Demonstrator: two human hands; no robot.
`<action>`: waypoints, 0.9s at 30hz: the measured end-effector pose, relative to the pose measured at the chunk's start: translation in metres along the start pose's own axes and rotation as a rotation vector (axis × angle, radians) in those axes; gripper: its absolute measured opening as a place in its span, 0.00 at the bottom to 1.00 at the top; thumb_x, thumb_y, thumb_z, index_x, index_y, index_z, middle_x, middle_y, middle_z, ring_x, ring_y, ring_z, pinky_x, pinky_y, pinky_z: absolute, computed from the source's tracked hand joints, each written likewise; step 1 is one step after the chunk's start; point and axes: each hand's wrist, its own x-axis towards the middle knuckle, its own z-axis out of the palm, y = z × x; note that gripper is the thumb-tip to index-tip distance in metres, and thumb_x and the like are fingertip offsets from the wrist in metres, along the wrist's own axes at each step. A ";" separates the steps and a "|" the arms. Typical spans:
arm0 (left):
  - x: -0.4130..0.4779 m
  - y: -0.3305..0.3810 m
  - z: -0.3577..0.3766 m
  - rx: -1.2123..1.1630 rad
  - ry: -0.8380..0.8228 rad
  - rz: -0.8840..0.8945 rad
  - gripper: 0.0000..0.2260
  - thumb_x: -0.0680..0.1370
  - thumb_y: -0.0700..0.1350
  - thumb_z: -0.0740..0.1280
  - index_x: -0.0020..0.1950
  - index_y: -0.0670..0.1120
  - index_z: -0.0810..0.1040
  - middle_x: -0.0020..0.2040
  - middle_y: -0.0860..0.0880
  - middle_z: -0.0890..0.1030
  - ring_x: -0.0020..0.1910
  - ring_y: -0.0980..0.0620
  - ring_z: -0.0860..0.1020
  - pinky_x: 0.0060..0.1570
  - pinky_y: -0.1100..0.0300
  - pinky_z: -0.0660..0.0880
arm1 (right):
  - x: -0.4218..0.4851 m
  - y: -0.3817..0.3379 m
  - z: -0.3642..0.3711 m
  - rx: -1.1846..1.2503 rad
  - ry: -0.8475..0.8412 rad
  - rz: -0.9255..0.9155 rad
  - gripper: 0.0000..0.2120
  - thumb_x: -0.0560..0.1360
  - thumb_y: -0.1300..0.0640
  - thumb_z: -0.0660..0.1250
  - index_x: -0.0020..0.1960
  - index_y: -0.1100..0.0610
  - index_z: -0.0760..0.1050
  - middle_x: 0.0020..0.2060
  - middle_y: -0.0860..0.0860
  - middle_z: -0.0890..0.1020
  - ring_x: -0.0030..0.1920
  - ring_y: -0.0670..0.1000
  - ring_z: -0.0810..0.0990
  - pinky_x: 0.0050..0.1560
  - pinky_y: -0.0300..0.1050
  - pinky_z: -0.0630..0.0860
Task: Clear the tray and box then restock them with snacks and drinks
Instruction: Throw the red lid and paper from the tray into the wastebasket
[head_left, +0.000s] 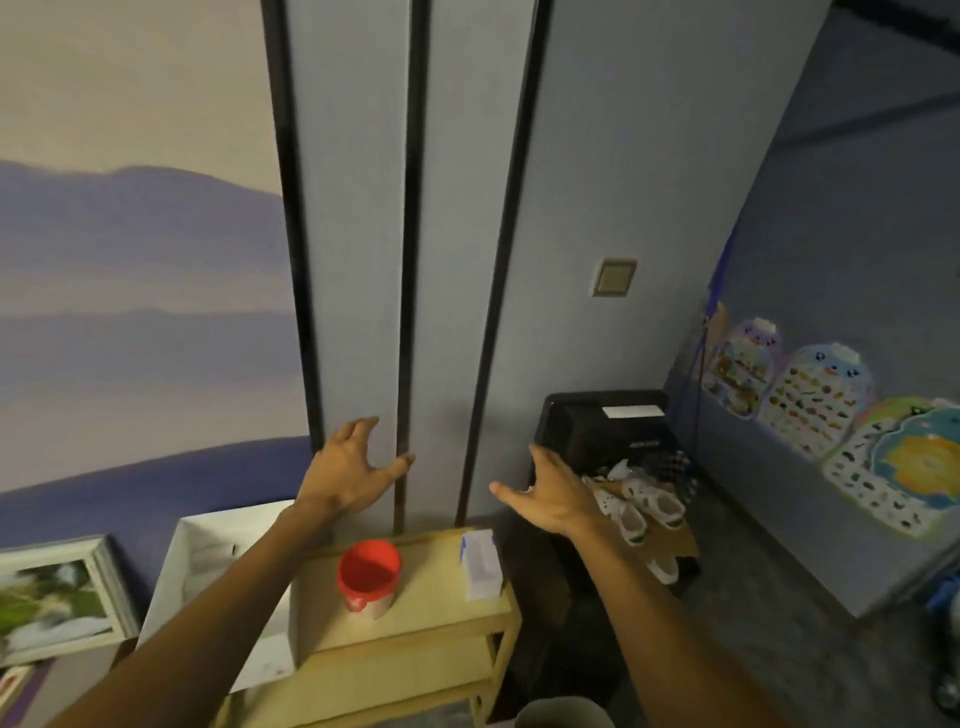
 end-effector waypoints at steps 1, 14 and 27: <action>0.003 -0.008 0.007 -0.006 -0.012 -0.025 0.46 0.72 0.77 0.64 0.82 0.53 0.62 0.81 0.46 0.66 0.77 0.40 0.69 0.72 0.39 0.72 | 0.008 -0.001 0.010 -0.008 -0.021 0.004 0.53 0.74 0.25 0.67 0.87 0.50 0.49 0.86 0.54 0.56 0.83 0.61 0.60 0.78 0.64 0.66; 0.017 -0.101 0.125 0.000 -0.169 -0.321 0.54 0.64 0.84 0.61 0.82 0.53 0.60 0.81 0.45 0.65 0.76 0.39 0.69 0.70 0.37 0.73 | 0.109 0.050 0.133 -0.026 -0.192 0.046 0.54 0.70 0.21 0.66 0.83 0.53 0.58 0.80 0.54 0.67 0.78 0.58 0.70 0.73 0.58 0.74; 0.017 -0.206 0.300 0.110 -0.065 -0.484 0.68 0.54 0.85 0.69 0.84 0.56 0.46 0.83 0.45 0.55 0.80 0.39 0.61 0.72 0.34 0.69 | 0.193 0.158 0.355 -0.039 -0.155 0.058 0.60 0.71 0.25 0.70 0.86 0.54 0.43 0.85 0.55 0.51 0.81 0.60 0.61 0.72 0.58 0.75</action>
